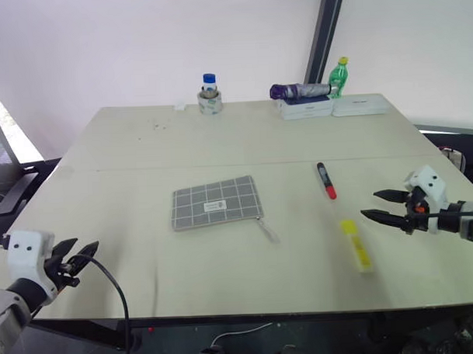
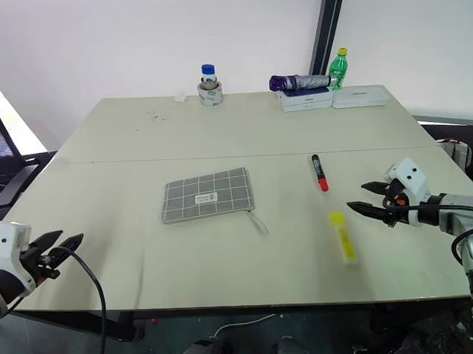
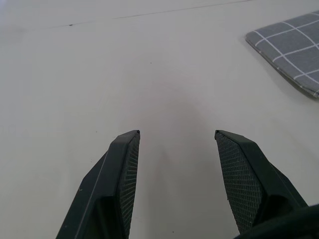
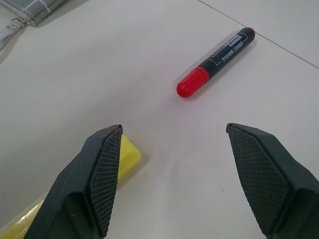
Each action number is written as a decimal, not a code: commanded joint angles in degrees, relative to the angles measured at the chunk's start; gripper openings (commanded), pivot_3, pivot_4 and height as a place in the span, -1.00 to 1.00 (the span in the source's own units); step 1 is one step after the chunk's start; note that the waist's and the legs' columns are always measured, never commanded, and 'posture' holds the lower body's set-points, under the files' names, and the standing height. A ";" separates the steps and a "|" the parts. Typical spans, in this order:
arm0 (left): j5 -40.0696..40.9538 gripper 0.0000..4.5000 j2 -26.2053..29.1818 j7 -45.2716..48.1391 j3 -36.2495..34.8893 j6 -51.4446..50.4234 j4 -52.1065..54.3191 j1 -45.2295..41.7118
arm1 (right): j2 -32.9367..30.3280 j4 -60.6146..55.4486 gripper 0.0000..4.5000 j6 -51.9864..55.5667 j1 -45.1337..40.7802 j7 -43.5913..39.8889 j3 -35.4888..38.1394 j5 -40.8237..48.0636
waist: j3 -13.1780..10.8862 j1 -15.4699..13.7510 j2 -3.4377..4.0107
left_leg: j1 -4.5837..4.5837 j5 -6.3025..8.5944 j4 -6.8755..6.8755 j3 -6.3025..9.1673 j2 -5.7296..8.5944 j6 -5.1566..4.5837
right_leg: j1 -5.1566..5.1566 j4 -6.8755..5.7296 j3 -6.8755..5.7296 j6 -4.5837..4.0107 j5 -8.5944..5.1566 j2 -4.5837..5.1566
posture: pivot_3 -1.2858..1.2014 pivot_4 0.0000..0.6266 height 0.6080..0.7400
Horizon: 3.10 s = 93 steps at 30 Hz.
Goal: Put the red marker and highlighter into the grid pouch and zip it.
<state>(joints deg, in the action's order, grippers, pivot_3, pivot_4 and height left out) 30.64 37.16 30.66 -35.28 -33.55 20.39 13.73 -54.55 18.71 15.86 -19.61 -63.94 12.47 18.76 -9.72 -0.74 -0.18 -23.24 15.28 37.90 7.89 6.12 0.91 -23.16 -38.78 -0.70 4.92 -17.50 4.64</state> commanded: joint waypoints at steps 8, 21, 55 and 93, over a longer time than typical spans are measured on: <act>0.15 0.12 0.80 0.35 -1.60 0.83 0.53 -0.52 | 0.47 -2.13 0.53 -0.51 -1.02 0.33 0.59 0.48 | 0.00 0.00 0.00 | 0.00 0.00 0.00 0.00 0.00 0.00 | 0.00 0.00 0.00 0.00 0.00 0.00 | 0.03 -0.52 1.00; -15.07 0.15 7.05 4.51 9.14 16.78 -5.50 -5.20 | 9.53 -15.19 0.14 6.95 -5.20 7.83 -4.34 1.44 | -0.02 -0.20 0.04 | -0.03 0.00 -0.04 -0.01 -0.01 0.01 | -0.06 0.04 0.02 0.00 0.00 -0.01 | 0.03 -0.52 1.00; -48.15 0.15 7.95 0.23 42.66 79.55 -59.87 -43.24 | 37.63 2.37 -0.98 12.16 -22.73 33.24 -21.21 -14.98 | -0.01 2.21 0.01 | -0.08 -0.45 -0.66 -0.24 0.03 0.68 | -0.79 -0.37 0.36 0.02 0.04 -0.10 | 0.03 -0.52 1.00; -32.76 0.15 16.59 13.81 36.42 74.61 -55.64 -41.78 | 37.54 1.35 -0.98 7.39 -22.66 28.78 -21.26 -17.02 | 0.02 3.38 -0.03 | -0.16 -0.51 -0.68 -0.27 0.01 0.73 | -0.97 -0.48 0.43 0.02 0.04 -0.13 | 0.03 -0.52 1.00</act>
<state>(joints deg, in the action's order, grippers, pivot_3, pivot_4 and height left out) -3.52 52.15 43.29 3.18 40.63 -34.18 -27.51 -17.25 22.64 23.38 -42.43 -35.20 -9.13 1.35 -9.69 2.64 -0.21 -23.40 14.77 37.22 7.62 6.14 1.64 -24.13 -39.26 -0.28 4.94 -17.46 4.52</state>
